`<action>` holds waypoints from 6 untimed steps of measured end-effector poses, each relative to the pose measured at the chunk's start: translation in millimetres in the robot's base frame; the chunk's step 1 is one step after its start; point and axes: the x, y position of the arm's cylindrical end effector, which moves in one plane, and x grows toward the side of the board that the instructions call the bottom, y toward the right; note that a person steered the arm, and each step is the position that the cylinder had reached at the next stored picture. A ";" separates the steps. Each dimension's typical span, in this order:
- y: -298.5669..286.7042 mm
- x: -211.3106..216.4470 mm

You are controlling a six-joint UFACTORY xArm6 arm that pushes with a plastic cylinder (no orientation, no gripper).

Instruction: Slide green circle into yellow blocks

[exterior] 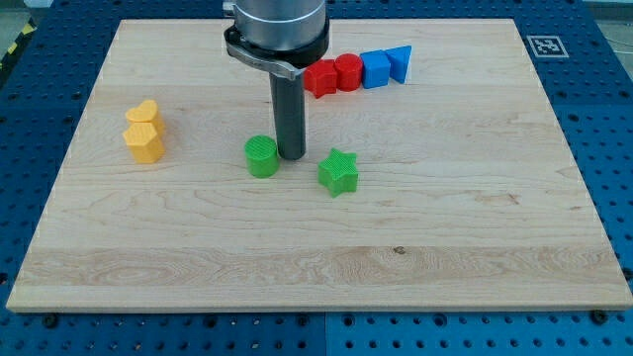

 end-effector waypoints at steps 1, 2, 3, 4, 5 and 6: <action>14.5 17.3; 12.9 28.2; 8.8 29.1; -8.7 26.6; -28.6 18.8; -29.5 18.8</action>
